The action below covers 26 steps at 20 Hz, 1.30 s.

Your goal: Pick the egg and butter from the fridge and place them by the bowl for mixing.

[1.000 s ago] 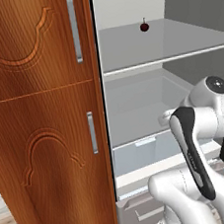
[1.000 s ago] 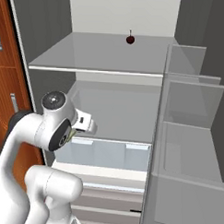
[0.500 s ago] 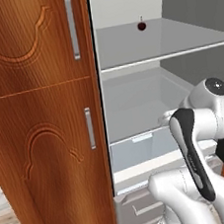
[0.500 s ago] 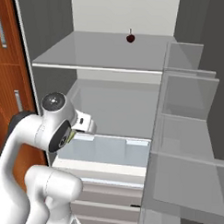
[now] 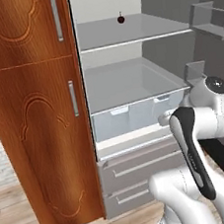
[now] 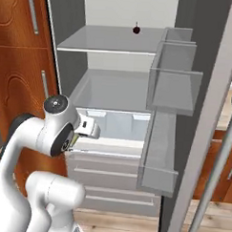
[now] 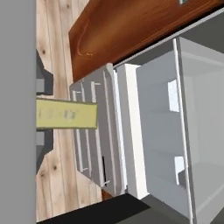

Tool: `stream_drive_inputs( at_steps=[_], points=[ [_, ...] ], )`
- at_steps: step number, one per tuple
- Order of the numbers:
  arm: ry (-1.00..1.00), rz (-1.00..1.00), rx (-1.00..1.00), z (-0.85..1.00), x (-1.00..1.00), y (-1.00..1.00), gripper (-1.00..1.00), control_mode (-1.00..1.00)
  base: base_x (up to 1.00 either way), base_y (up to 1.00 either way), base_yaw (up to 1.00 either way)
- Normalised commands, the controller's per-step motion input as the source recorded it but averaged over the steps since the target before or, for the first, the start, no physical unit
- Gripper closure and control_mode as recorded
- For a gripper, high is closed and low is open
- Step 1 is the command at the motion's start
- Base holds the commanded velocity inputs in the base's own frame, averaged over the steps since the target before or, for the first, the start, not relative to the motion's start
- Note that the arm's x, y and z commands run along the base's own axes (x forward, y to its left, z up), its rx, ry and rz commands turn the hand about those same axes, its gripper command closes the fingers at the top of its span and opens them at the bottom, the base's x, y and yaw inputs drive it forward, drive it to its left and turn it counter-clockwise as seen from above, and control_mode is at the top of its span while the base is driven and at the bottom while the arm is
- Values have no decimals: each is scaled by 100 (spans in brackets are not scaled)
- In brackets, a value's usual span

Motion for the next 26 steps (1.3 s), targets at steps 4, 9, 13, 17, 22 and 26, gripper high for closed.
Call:
stream_drive_inputs(
  at_steps=[4, 9, 13, 17, 22, 26],
  points=[
    [0, 0, 0, 0, 0, 0, 100, 100, -87, -4, -9],
    [0, 0, 0, 0, 0, 0, 100, 100, -81, 0, -18],
    [0, 0, 0, 0, 0, 0, 100, 100, -66, 7, -41],
    [0, 0, 0, 0, 0, 0, 100, 100, -48, 23, -65],
    [0, 0, 0, 0, 0, 0, 100, 100, -41, 21, -71],
    [0, 0, 0, 0, 0, 0, 100, 100, -19, 17, -82]
  ],
)
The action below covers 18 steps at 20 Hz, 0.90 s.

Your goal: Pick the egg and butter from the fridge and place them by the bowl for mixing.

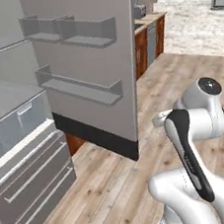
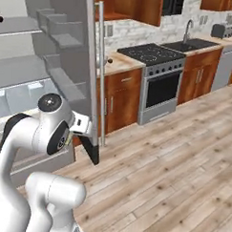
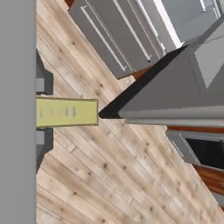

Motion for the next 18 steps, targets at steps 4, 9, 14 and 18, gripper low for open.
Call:
stream_drive_inputs(
  at_steps=[4, 9, 14, 18],
  points=[
    [0, 0, 0, 0, 0, 0, 100, 100, -5, 13, -89],
    [0, 0, 0, 0, 0, 0, 100, 100, 5, 8, -86],
    [0, 0, 0, 0, 0, 0, 100, 100, 45, 16, -57],
    [0, 0, 0, 0, 0, 0, 100, 100, 79, 20, -19]
  ],
)
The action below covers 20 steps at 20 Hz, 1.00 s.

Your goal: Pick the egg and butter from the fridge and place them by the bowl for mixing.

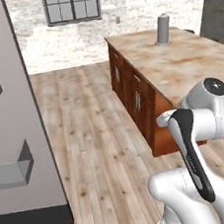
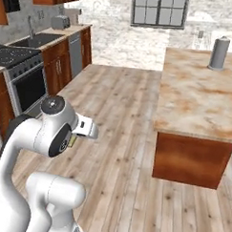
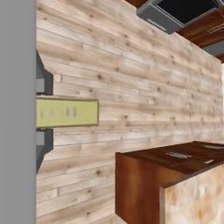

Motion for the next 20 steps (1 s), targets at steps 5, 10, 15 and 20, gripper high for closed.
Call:
stream_drive_inputs(
  at_steps=[5, 10, 15, 20],
  points=[
    [0, 0, 0, 0, 0, 0, 100, 100, 90, 20, 3],
    [0, 0, 0, 0, 0, 0, 100, 100, 85, 16, 25],
    [0, 0, 0, 0, 0, 0, 100, 100, 61, 5, 54],
    [0, 0, 0, 0, 0, 0, 100, 100, 38, 0, 79]
  ],
)
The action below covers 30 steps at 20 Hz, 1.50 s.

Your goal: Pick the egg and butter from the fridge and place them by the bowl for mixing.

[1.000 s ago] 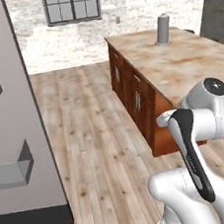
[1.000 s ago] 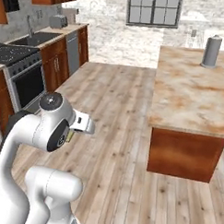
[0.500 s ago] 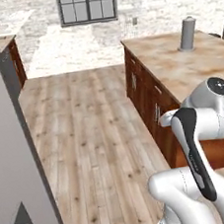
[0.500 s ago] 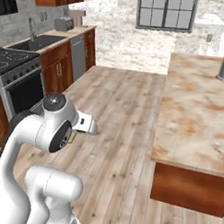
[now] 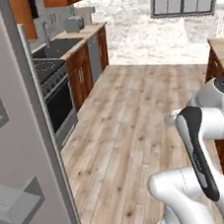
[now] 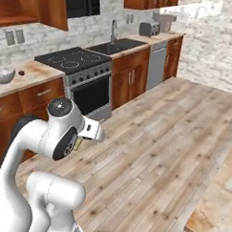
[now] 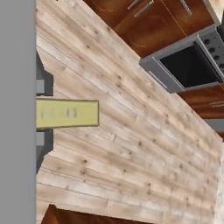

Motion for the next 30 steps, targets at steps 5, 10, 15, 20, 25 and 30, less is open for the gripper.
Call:
stream_drive_inputs(
  at_steps=[5, 10, 15, 20, 25, 30],
  points=[
    [0, 0, 0, 0, 0, 0, 100, 100, 41, 0, 77],
    [0, 0, 0, 0, 0, 0, 100, 100, 60, 0, 62],
    [0, 0, 0, 0, 0, 0, 100, 100, 80, 0, 40],
    [0, 0, 0, 0, 0, 0, 100, 100, 79, -18, 18],
    [0, 0, 0, 0, 0, 0, 100, 100, 77, -22, 19],
    [0, 0, 0, 0, 0, 0, 100, 100, 70, -32, 18]
  ],
)
